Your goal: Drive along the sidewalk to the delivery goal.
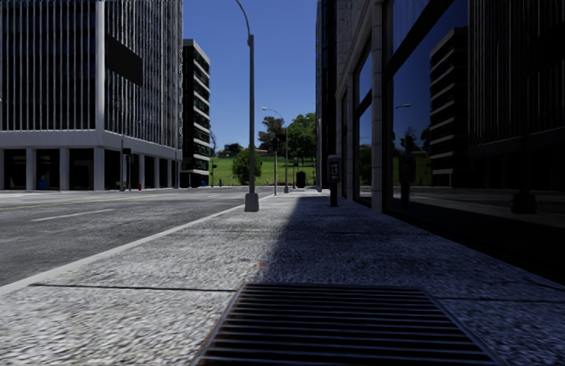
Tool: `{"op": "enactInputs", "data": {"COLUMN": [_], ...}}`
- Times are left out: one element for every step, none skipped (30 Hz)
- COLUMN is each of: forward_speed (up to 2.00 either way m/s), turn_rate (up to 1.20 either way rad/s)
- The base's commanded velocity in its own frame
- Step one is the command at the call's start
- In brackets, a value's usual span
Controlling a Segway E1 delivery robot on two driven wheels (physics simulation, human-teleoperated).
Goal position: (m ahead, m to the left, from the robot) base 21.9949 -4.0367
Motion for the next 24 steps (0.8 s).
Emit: {"op": "enactInputs", "data": {"forward_speed": [2.0,2.0,2.0,2.0,2.0,2.0,2.0,2.0,2.0,2.0,2.0,2.0,2.0,2.0,2.0,2.0,2.0,2.0,2.0,2.0,2.0,2.0,2.0,2.0], "turn_rate": [0.0,0.0,0.0,0.0,0.0,0.0,0.0,0.0,0.0,0.0,0.0,0.0,0.0,0.0,0.0,0.0,0.0,0.0,0.0,0.0,0.0,0.0,0.0,0.0]}}
